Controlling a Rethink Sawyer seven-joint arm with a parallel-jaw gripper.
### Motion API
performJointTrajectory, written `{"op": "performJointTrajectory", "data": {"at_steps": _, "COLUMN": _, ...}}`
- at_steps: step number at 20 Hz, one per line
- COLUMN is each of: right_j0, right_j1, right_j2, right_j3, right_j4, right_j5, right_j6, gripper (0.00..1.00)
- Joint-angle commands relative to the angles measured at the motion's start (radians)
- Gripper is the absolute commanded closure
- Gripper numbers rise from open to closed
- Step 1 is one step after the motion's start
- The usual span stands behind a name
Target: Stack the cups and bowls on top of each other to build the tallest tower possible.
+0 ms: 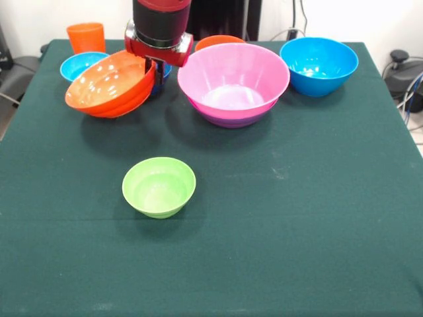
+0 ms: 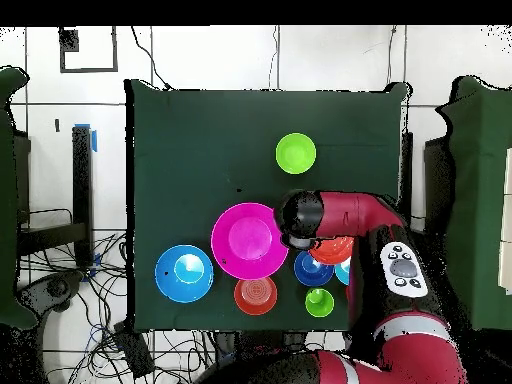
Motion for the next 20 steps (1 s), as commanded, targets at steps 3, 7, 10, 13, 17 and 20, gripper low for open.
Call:
{"op": "performJointTrajectory", "data": {"at_steps": 3, "right_j0": -0.030, "right_j1": 0.186, "right_j2": 0.167, "right_j3": -0.299, "right_j4": 0.015, "right_j5": 0.217, "right_j6": -0.220, "gripper": 1.00}}
{"op": "performJointTrajectory", "data": {"at_steps": 7, "right_j0": -0.032, "right_j1": 0.238, "right_j2": 0.199, "right_j3": -0.412, "right_j4": -0.012, "right_j5": 0.282, "right_j6": -0.279, "gripper": 1.00}}
{"op": "performJointTrajectory", "data": {"at_steps": 10, "right_j0": -0.037, "right_j1": 0.248, "right_j2": 0.215, "right_j3": -0.436, "right_j4": -0.029, "right_j5": 0.289, "right_j6": -0.297, "gripper": 1.00}}
{"op": "performJointTrajectory", "data": {"at_steps": 13, "right_j0": -0.043, "right_j1": 0.246, "right_j2": 0.221, "right_j3": -0.432, "right_j4": -0.035, "right_j5": 0.288, "right_j6": -0.295, "gripper": 1.00}}
{"op": "performJointTrajectory", "data": {"at_steps": 17, "right_j0": -0.041, "right_j1": 0.168, "right_j2": 0.204, "right_j3": -0.332, "right_j4": -0.055, "right_j5": 0.229, "right_j6": -0.260, "gripper": 1.00}}
{"op": "performJointTrajectory", "data": {"at_steps": 20, "right_j0": 0.034, "right_j1": -0.007, "right_j2": 0.117, "right_j3": -0.190, "right_j4": -0.071, "right_j5": 0.235, "right_j6": -0.142, "gripper": 1.00}}
